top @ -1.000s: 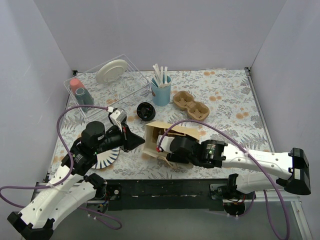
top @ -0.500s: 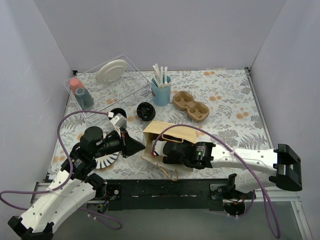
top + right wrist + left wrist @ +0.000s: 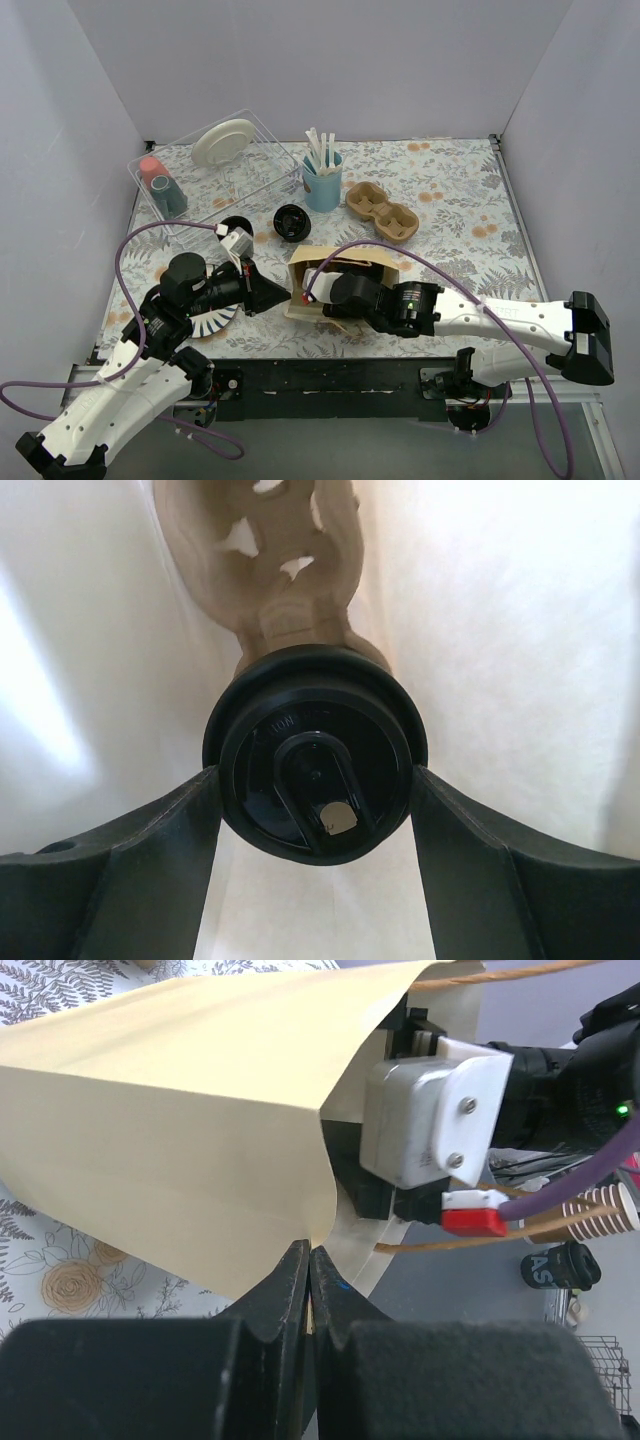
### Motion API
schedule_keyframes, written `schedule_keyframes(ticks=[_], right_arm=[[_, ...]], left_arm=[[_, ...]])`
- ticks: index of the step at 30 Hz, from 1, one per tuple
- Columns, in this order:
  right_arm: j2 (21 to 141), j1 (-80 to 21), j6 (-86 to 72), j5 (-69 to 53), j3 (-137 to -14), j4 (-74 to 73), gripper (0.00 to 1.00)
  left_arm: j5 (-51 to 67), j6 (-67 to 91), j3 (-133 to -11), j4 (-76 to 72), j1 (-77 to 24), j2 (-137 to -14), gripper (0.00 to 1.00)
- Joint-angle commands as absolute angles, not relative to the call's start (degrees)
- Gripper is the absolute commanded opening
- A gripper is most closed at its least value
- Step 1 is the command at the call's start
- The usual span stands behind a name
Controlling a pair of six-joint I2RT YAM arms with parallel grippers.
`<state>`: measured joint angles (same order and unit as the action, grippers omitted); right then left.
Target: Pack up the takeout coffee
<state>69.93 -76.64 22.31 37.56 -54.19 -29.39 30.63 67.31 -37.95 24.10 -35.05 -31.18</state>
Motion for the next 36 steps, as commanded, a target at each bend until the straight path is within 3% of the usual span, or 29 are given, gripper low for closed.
schedule_keyframes(ticks=[1, 24, 36], right_arm=[[68.6, -77.2, 23.8, 39.7, -57.1, -25.6, 0.41], [72.9, -76.7, 25.5, 39.1, -52.6, -18.1, 0.39], [65.1, -76.6, 28.8, 37.1, -50.6, -20.0, 0.40]], left_arm=[[31.5, 67.7, -38.7, 24.8, -35.2, -30.8, 0.00], [32.0, 69.3, -35.8, 24.7, -35.2, -28.2, 0.00], [32.4, 69.3, -35.0, 24.0, -35.2, -27.4, 0.00]])
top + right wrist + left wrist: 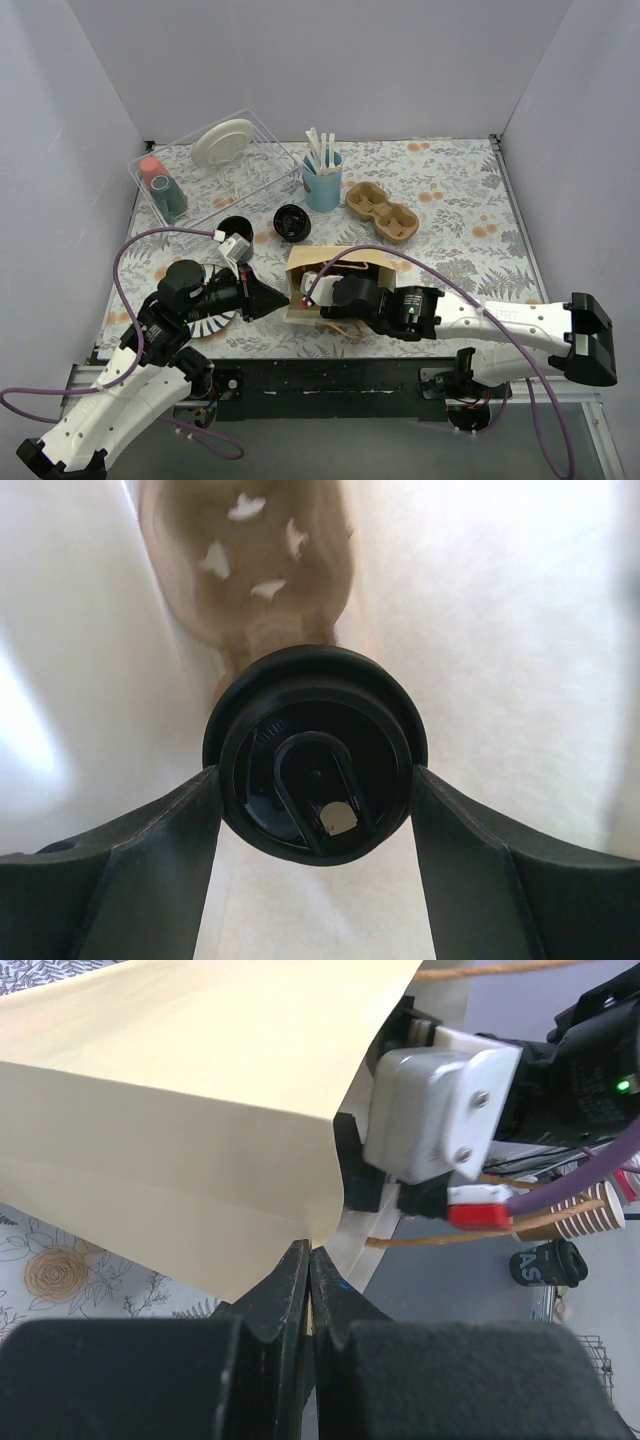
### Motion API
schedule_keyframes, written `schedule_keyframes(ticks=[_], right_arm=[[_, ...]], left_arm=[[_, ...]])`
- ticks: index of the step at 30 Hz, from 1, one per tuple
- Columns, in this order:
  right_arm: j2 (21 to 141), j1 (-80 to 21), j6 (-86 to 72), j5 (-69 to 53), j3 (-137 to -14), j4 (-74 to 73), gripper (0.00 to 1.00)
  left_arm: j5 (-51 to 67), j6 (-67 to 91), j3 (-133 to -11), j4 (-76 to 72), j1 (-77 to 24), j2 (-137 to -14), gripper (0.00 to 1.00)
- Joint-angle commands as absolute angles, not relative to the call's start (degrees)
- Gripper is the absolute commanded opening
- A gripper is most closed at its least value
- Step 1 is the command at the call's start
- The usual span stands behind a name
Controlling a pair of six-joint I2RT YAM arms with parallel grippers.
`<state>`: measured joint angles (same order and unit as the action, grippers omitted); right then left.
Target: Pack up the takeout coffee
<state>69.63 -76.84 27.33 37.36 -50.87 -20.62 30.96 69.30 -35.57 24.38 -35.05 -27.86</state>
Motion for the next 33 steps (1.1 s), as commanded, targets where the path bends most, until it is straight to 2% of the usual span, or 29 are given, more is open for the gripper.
schedule_keyframes(ticks=[1, 11, 21, 33], right_arm=[[64.4, -76.6, 29.8, 37.1, -49.3, -19.5, 0.40], [62.0, -75.6, 32.8, 31.7, -46.5, -23.6, 0.41], [59.6, -75.1, 34.8, 34.0, -41.8, -19.3, 0.40], [62.0, -73.7, 37.4, 35.9, -41.3, -15.5, 0.39]], left_arm=[[32.6, 69.3, -34.9, 23.9, -35.2, -27.4, 0.00], [34.5, 68.6, -33.9, 21.3, -35.2, -27.5, 0.00], [36.5, 67.3, -34.0, 19.0, -35.2, -29.0, 0.00], [38.1, 67.8, -33.2, 18.8, -35.2, -29.0, 0.00]])
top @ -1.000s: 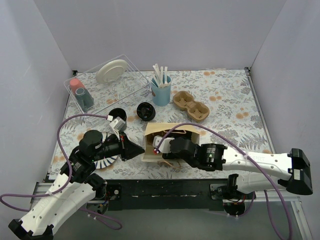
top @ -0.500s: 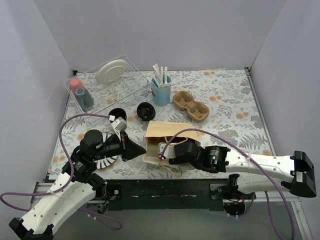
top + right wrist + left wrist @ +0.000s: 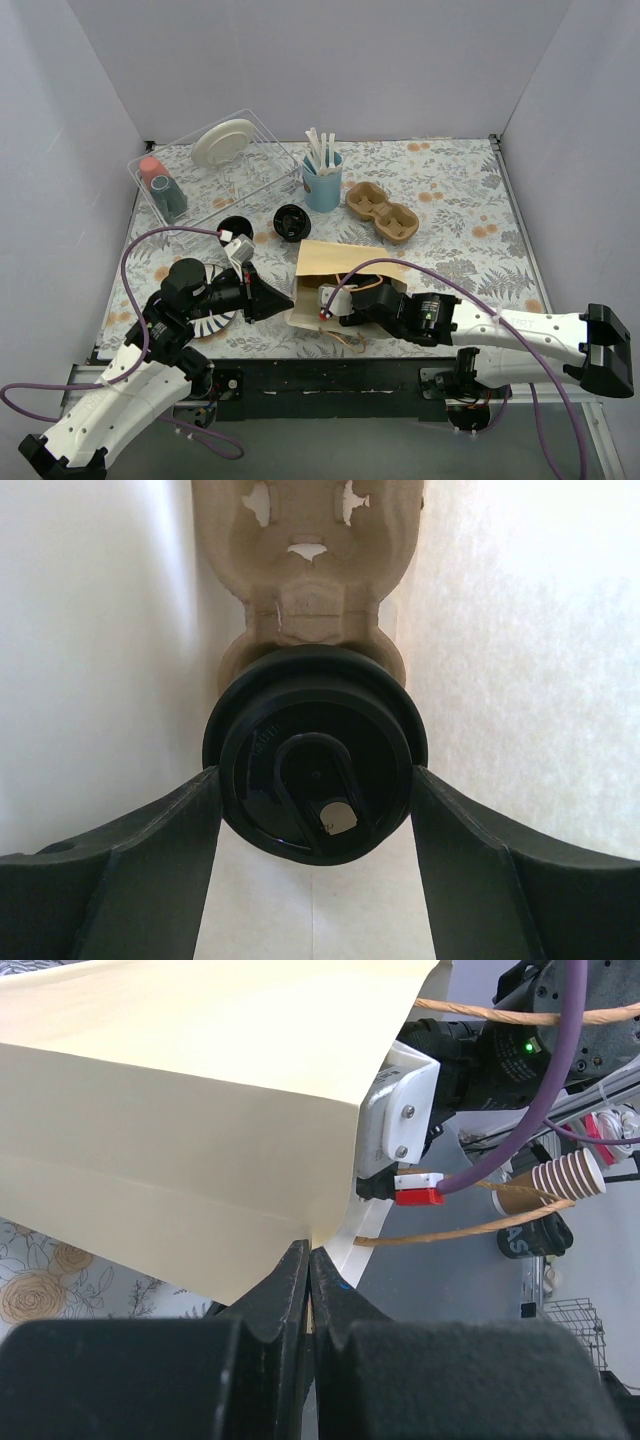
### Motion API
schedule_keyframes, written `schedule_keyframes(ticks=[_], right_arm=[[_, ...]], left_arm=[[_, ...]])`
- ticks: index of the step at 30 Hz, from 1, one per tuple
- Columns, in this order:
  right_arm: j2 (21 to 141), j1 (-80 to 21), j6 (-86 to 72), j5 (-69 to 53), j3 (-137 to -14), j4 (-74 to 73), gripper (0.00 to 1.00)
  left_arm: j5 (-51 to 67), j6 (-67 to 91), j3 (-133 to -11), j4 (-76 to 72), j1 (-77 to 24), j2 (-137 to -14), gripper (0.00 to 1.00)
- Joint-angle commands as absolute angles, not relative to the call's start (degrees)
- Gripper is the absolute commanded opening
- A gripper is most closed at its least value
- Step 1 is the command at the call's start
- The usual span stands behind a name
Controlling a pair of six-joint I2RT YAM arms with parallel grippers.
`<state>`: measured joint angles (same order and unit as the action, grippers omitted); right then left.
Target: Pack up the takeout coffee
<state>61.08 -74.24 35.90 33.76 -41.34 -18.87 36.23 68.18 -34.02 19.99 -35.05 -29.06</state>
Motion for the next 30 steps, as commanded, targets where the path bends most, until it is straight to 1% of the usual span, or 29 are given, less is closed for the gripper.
schedule_keyframes(ticks=[1, 4, 10, 16, 21, 30], right_arm=[[62.2, -73.6, 37.4, 35.9, -41.2, -15.5, 0.39], [62.3, -73.5, 37.1, 35.8, -40.9, -15.4, 0.37], [61.6, -73.2, 36.2, 36.0, -40.3, -15.3, 0.37], [59.4, -73.3, 32.4, 35.3, -42.5, -18.1, 0.37], [55.5, -73.2, 30.8, 33.2, -41.3, -18.0, 0.37], [55.3, -73.2, 28.8, 33.5, -41.5, -17.0, 0.36]], left_arm=[[38.1, 67.9, -33.2, 18.8, -35.2, -29.0, 0.00], [38.3, 67.9, -33.2, 18.9, -35.2, -28.9, 0.00], [38.5, 68.3, -32.7, 19.2, -35.2, -27.9, 0.00], [37.7, 68.6, -32.6, 19.7, -35.2, -27.7, 0.00], [37.4, 68.6, -32.3, 19.7, -35.2, -27.7, 0.00], [37.4, 68.7, -32.0, 19.6, -35.2, -27.7, 0.00]])
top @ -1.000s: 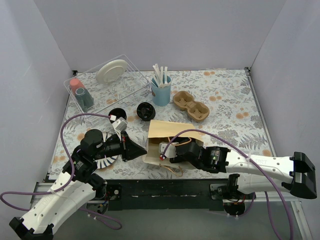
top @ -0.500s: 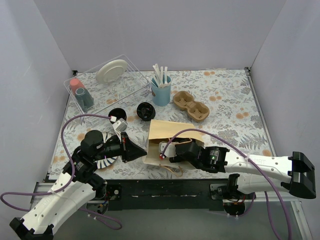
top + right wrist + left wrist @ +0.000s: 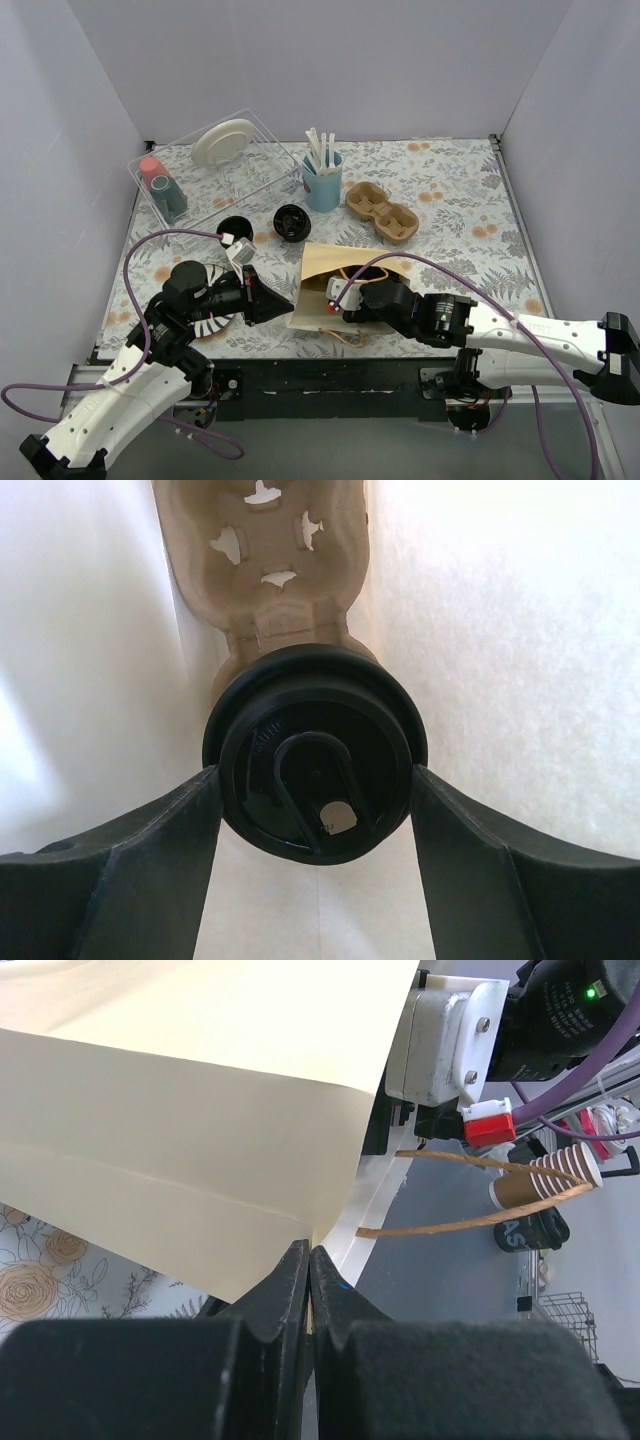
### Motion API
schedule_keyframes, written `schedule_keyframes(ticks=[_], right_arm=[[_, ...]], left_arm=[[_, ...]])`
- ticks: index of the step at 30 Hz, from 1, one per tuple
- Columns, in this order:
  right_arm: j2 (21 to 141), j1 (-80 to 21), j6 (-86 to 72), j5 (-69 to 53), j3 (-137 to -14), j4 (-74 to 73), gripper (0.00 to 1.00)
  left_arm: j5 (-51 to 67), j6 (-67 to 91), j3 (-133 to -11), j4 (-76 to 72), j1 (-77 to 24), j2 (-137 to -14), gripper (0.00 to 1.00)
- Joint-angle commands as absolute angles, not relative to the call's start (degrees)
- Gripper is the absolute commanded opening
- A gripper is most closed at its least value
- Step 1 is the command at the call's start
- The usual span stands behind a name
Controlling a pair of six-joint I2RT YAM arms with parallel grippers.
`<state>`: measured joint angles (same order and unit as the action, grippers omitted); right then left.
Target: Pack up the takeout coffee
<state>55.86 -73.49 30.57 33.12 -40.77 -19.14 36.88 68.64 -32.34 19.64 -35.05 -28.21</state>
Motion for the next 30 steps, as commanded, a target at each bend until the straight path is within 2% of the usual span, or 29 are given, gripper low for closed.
schedule_keyframes(ticks=[1, 12, 23, 30], right_arm=[[55.4, -73.2, 28.7, 33.6, -41.4, -17.0, 0.36], [55.6, -73.2, 29.4, 34.8, -41.6, -18.9, 0.35], [61.3, -74.0, 33.4, 25.3, -50.1, -10.4, 0.33], [63.1, -74.7, 34.8, 22.9, -48.7, -5.0, 0.33]], left_arm=[[37.4, 68.8, -32.0, 19.5, -35.2, -27.7, 0.00], [37.4, 68.7, -32.0, 19.4, -35.2, -27.6, 0.00], [36.8, 69.0, -31.6, 19.3, -35.2, -28.4, 0.00], [35.6, 69.2, -31.7, 19.9, -35.2, -28.1, 0.00]])
